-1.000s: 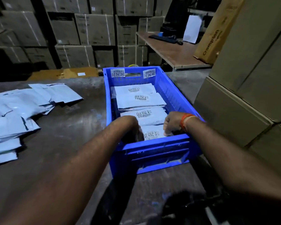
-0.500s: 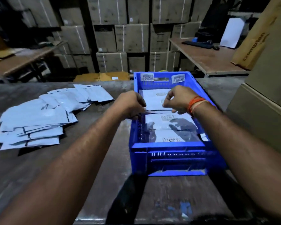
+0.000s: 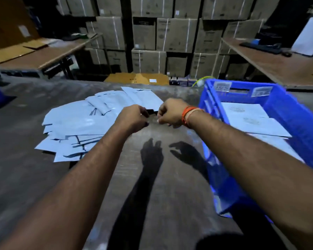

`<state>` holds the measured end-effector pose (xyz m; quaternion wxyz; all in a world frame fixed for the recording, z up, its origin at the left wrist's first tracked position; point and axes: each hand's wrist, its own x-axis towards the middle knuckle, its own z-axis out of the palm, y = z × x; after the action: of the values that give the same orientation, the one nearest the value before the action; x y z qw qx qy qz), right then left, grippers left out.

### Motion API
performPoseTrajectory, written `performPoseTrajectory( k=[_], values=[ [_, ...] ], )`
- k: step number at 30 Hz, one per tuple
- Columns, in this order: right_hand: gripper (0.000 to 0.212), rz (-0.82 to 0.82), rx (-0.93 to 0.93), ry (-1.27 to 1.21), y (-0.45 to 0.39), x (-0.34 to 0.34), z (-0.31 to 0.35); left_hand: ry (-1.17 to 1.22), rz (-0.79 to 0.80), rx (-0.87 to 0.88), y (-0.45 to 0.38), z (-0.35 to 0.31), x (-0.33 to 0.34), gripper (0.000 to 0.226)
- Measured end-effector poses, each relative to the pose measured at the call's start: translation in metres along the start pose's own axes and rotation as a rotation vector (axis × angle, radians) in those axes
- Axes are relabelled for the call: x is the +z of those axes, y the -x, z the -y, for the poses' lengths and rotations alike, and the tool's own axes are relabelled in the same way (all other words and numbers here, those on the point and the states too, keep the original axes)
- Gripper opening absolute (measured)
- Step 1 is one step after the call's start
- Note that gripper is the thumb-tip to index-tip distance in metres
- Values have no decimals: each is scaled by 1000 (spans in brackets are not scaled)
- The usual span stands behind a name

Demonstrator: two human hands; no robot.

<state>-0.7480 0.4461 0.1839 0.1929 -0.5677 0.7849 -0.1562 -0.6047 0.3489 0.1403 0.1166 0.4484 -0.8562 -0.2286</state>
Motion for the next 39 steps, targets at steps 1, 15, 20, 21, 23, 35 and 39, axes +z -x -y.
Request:
performPoseTrajectory(
  k=[1,15,20,21,23,35,39],
  values=[
    [8,18,-14,26,-15,19,8,-56,-10,-9,-6,24,1,32],
    [47,-65,-140,20,-142,195,53,-416,118,-68,-43,222,-19,62],
    [28,-109,-122,51,-159,207,54,-412,153,-16,-42,228,-23,60],
    [30,-133,-80,24,-160,207,50,-403,134,-7,-42,229,-24,58],
    [23,-185,-36,-37,-156,205,43,-378,85,4,-38,229,-24,50],
    [7,-678,-38,-692,-44,146,-9,-127,-199,52,2,161,-36,15],
    [9,-716,19,-751,-12,128,-38,40,-250,120,20,131,-31,16]
  ],
)
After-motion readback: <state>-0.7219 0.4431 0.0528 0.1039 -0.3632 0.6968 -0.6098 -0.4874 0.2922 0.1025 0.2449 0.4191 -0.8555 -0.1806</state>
